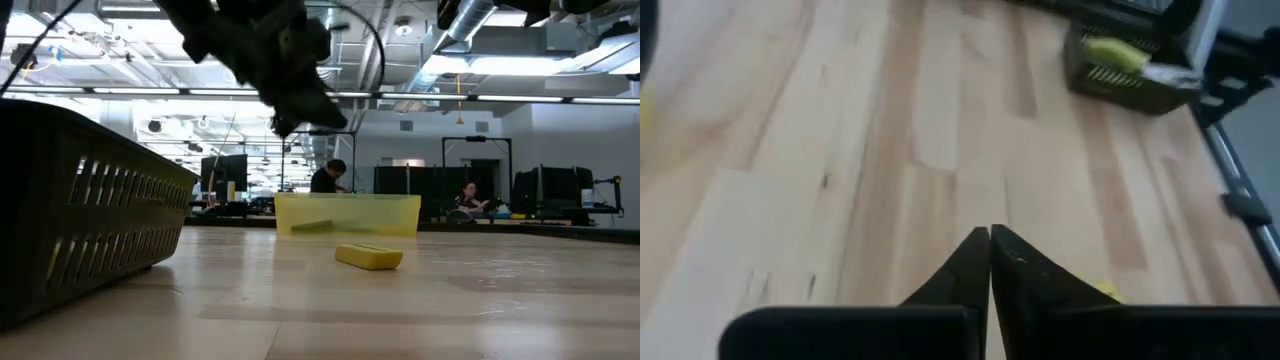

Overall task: Pick & Place School Supplies
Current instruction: Put the yellow eraser into the left black bin

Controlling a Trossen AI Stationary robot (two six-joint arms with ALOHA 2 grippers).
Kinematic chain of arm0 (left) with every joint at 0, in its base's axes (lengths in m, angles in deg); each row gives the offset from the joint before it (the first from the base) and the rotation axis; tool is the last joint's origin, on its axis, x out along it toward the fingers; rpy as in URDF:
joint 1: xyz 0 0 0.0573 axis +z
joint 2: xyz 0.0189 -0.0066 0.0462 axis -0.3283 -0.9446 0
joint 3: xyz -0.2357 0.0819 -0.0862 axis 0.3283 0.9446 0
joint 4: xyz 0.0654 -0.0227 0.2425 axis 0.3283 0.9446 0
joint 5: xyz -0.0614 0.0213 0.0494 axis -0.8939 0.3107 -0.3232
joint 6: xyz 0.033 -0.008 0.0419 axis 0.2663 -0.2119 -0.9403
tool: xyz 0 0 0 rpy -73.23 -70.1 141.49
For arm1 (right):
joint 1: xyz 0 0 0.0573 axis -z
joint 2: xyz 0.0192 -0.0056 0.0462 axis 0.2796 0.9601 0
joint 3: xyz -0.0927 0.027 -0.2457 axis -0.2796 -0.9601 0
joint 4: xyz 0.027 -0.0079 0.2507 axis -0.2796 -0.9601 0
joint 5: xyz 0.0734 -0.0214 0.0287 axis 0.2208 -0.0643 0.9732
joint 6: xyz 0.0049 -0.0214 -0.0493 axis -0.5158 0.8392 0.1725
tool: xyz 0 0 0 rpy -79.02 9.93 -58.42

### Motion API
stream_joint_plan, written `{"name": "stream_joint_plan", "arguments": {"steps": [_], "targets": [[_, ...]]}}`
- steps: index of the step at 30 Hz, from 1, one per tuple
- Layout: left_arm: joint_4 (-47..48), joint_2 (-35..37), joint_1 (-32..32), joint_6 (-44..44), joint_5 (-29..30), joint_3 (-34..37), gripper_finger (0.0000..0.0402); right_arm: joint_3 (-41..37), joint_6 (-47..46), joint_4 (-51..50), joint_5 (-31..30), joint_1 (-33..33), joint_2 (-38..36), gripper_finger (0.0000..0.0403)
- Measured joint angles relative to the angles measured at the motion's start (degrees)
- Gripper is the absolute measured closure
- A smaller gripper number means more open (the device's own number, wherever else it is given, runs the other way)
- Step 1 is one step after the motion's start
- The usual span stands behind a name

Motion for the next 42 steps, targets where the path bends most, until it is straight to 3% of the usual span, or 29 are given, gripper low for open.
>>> {"name": "stream_joint_plan", "arguments": {"steps": [6,14,31,42], "targets": [[-0.1,-6.8,-0.6,-0.4,-9.8,-2.1,0.0401,0.0,-1.4,-0.1,0.0,0.0,0.0,0.0351],[-0.5,-13.5,-3.4,-4.1,-13.7,-8.5,0.0401,0.0,-1.5,-0.3,0.0,0.0,0.0,0.0351],[6.5,-14.0,-4.0,-12.5,-13.5,-8.6,0.0401,0.0,-1.5,-2.3,0.4,-0.1,0.0,0.0351],[6.3,-22.7,-4.7,-14.0,-16.5,-15.0,0.0401,0.0,-1.3,-5.4,0.4,-0.1,0.0,0.0351]]}}
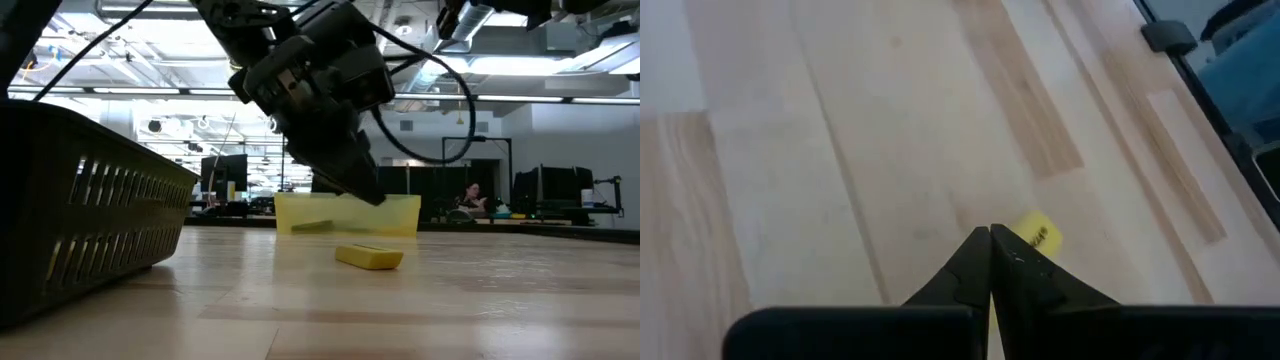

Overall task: Pick & Place School Supplies
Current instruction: Put the yellow eraser into the left black bin

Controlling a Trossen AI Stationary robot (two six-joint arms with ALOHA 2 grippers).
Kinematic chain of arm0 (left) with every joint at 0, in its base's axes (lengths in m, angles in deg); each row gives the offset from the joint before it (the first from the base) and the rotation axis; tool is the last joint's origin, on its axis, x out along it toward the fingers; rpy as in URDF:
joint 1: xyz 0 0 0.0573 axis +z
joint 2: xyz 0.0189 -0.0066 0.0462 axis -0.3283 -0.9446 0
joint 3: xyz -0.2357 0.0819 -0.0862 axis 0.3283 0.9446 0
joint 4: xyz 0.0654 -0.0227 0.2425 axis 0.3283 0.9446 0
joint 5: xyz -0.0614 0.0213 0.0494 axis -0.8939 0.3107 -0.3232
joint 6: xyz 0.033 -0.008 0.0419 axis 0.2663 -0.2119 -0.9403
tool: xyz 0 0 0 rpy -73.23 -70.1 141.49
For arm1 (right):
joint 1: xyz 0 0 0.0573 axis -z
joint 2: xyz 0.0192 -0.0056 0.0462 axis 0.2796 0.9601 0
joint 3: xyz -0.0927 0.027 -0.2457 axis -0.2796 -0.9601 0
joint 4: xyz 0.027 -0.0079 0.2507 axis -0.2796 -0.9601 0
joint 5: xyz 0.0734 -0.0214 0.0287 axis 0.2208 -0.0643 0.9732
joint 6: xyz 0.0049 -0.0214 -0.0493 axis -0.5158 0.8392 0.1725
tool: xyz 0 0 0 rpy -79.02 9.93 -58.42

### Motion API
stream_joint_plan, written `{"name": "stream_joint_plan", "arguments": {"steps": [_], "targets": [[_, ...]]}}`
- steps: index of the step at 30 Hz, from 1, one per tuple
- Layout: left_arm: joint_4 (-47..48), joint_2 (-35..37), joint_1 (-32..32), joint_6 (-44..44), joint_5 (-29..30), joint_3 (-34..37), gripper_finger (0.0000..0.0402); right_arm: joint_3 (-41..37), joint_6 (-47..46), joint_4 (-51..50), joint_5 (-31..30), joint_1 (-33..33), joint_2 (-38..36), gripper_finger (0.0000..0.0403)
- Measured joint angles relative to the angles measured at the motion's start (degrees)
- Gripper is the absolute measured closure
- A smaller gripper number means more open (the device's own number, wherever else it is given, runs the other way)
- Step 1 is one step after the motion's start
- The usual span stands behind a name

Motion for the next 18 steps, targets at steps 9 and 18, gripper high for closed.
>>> {"name": "stream_joint_plan", "arguments": {"steps": [9,18], "targets": [[2.9,0.1,0.2,-3.5,0.0,-0.3,0.0401,0.0,1.9,-2.7,0.0,0.0,0.0,0.0351],[3.3,-1.0,-1.5,-4.0,-0.2,-0.1,0.0401,0.0,2.2,-3.0,0.0,0.0,0.0,0.0351]]}}
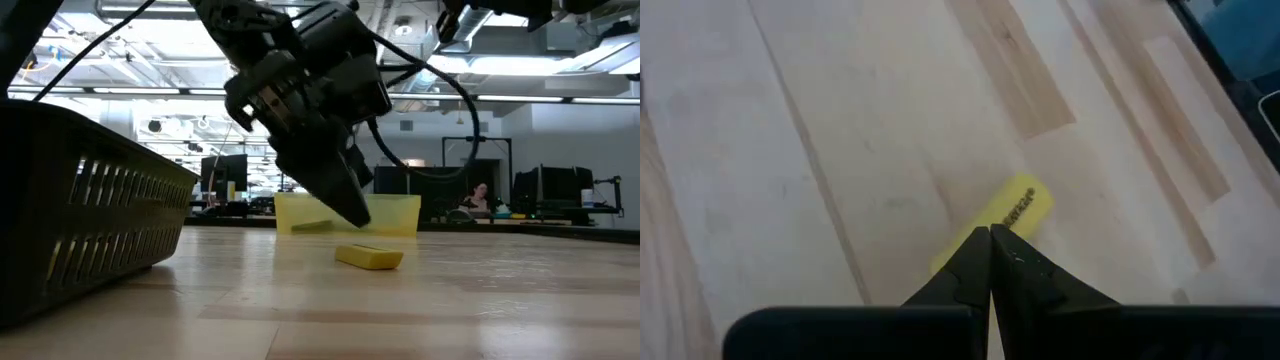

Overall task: Pick & Place School Supplies
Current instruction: Put the yellow eraser into the left black bin

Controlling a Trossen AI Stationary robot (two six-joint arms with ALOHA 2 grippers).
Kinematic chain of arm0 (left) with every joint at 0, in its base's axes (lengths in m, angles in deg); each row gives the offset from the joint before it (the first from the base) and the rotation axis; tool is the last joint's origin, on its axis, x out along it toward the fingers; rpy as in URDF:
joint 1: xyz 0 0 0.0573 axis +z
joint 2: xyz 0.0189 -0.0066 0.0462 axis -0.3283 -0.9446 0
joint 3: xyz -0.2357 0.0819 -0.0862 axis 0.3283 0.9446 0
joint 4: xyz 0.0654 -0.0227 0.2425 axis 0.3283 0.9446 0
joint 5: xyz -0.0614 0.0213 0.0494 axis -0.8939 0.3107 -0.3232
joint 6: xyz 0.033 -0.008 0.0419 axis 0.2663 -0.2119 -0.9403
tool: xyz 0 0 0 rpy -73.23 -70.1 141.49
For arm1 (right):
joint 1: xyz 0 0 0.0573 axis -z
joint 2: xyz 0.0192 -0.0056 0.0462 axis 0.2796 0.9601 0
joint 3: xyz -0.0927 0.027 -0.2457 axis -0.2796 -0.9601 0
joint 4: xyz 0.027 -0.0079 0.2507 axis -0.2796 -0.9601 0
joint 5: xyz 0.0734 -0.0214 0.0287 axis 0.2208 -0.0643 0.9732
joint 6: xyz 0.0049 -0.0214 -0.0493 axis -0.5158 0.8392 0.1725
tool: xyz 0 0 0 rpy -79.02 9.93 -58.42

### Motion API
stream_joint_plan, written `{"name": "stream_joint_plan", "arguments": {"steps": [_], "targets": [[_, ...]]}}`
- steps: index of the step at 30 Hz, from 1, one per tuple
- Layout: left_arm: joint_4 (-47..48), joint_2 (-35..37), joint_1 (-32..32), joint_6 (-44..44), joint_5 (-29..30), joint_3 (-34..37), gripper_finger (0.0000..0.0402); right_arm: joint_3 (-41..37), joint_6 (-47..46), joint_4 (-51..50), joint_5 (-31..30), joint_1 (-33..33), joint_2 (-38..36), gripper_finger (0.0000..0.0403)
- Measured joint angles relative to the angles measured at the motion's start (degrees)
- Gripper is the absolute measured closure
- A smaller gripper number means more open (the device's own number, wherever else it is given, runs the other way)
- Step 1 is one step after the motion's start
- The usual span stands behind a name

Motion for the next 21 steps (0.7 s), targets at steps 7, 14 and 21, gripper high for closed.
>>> {"name": "stream_joint_plan", "arguments": {"steps": [7,14,21], "targets": [[0.2,3.6,5.2,4.4,4.9,0.1,0.0401,0.0,3.9,-5.8,-1.5,0.0,0.0,0.0351],[-0.2,20.6,15.1,7.4,7.2,2.1,0.0401,0.0,2.7,-5.6,-1.0,-2.3,-0.3,0.0351],[0.3,38.6,23.7,12.1,12.4,7.8,0.0401,-0.1,15.1,-32.3,-7.4,-16.0,2.7,0.036]]}}
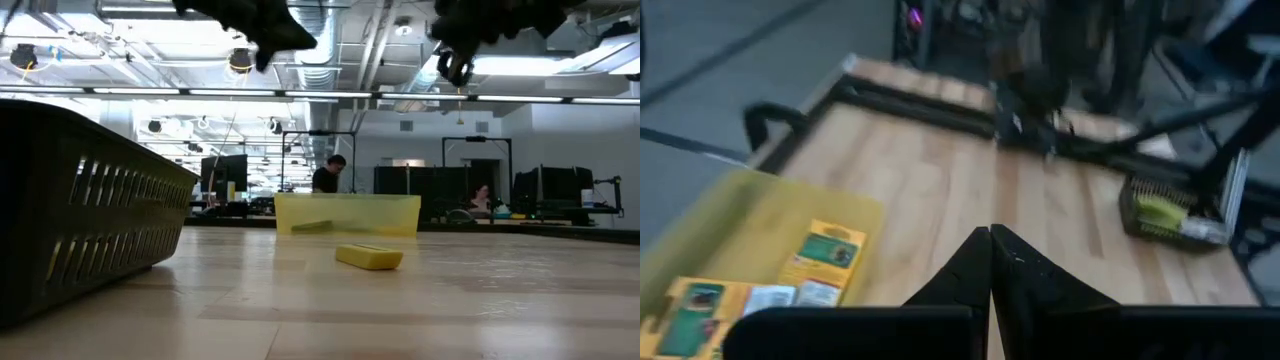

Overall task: Pick & Place School Supplies
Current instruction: Put the yellow eraser into the left black bin

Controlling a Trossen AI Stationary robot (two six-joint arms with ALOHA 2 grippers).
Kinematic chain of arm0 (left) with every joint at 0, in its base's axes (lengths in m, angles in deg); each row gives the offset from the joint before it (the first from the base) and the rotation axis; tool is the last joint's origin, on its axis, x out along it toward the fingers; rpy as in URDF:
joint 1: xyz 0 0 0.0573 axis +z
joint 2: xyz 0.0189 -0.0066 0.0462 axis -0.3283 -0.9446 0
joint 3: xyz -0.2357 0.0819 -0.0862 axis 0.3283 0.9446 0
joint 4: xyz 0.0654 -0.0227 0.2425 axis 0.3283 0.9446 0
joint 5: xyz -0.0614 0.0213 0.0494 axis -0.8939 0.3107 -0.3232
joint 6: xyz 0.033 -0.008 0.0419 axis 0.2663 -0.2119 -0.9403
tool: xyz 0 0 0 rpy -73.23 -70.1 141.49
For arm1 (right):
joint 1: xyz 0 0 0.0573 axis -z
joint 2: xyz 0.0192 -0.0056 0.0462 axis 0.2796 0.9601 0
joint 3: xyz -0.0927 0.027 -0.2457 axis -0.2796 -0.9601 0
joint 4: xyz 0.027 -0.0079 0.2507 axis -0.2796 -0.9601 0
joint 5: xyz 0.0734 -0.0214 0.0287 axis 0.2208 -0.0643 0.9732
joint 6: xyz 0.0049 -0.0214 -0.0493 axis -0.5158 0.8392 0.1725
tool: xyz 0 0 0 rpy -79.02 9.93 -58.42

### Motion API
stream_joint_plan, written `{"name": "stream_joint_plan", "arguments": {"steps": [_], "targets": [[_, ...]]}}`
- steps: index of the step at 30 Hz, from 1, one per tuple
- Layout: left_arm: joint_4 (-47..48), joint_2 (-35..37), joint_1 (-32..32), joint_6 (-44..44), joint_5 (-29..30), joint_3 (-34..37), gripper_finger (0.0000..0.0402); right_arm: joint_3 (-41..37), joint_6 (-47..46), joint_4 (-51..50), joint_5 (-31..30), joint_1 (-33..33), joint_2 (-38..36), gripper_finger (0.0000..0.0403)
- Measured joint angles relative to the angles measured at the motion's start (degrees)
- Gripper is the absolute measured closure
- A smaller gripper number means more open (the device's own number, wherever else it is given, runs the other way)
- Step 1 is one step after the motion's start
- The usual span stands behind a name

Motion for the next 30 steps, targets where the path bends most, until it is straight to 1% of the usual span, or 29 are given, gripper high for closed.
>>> {"name": "stream_joint_plan", "arguments": {"steps": [2,4,7,12,14,17,23,26,30], "targets": [[-0.2,4.0,0.7,1.3,1.8,1.6,0.0401,-0.1,3.6,-4.0,-1.8,-3.9,2.7,0.0382],[0.0,7.3,1.0,2.4,3.2,3.3,0.0401,0.0,4.8,-2.9,-1.2,-6.4,5.8,0.0397],[-0.2,10.3,0.8,3.9,4.7,5.7,0.0401,0.0,4.7,0.8,1.8,-8.9,12.1,0.0397],[-0.1,11.8,-1.1,6.1,5.8,8.9,0.0401,0.1,4.3,3.0,5.3,-11.3,24.8,0.0401],[-0.1,11.8,-2.5,6.1,7.1,9.5,0.0401,0.0,3.0,6.2,7.1,-12.0,29.8,0.0402],[-0.9,11.2,-4.1,6.2,7.3,10.4,0.0401,0.0,-0.9,14.4,9.2,-12.8,36.2,0.0402],[-0.8,11.1,-5.2,6.2,7.5,13.4,0.0401,0.0,-13.9,33.4,9.3,-15.6,46.1,0.0403],[-0.6,11.1,-5.2,5.9,7.5,14.2,0.0401,0.1,-18.8,39.0,8.9,-17.7,50.1,0.0403],[-0.4,11.1,-4.9,4.1,7.5,14.9,0.0401,0.0,-25.3,45.0,6.8,-20.4,54.7,0.0403]]}}
